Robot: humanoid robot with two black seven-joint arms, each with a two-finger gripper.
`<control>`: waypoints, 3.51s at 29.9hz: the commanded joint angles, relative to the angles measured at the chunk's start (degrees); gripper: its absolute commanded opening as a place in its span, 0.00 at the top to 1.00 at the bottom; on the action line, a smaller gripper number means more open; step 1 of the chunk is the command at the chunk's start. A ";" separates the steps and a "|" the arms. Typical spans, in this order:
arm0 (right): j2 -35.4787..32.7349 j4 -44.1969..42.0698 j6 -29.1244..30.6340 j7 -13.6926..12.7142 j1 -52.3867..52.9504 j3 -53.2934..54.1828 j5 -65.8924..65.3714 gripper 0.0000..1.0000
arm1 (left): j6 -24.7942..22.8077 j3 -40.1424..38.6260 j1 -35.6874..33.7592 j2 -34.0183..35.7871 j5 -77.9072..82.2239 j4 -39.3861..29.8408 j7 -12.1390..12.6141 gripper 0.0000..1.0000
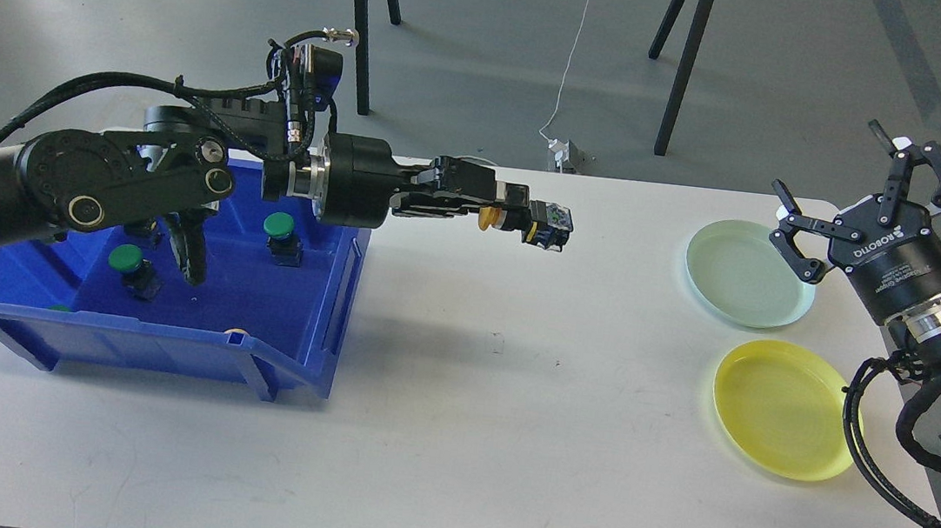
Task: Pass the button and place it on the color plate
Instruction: 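Lift the button and extend the left gripper toward the right gripper, then close the right gripper on the button held by the left gripper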
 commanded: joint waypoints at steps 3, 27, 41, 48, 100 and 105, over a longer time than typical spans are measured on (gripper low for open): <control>2.79 5.85 -0.05 0.44 0.07 -6.68 -9.48 0.01 | -0.14 -0.56 0.69 0.04 -0.02 0.13 -0.01 0.73; 13.26 1.19 -0.05 2.47 9.12 -18.03 -9.92 0.01 | -0.32 -0.65 0.69 0.13 -0.28 0.04 -0.01 0.73; 13.08 0.93 0.00 2.38 10.79 -20.14 -9.57 0.02 | -0.32 -0.65 0.77 0.13 -0.37 -0.04 -0.01 0.73; 12.99 1.01 0.00 2.64 10.88 -20.06 -9.48 0.02 | -0.32 -0.74 0.77 0.21 -0.37 -0.04 -0.01 0.73; 11.32 1.72 0.00 3.35 14.13 -23.84 -9.92 0.09 | -0.32 -0.74 0.77 0.04 -0.81 0.13 -0.01 0.73; 11.32 1.80 0.00 3.43 14.57 -23.84 -9.92 0.24 | -0.41 -1.18 0.86 0.04 -0.81 0.13 -0.01 0.73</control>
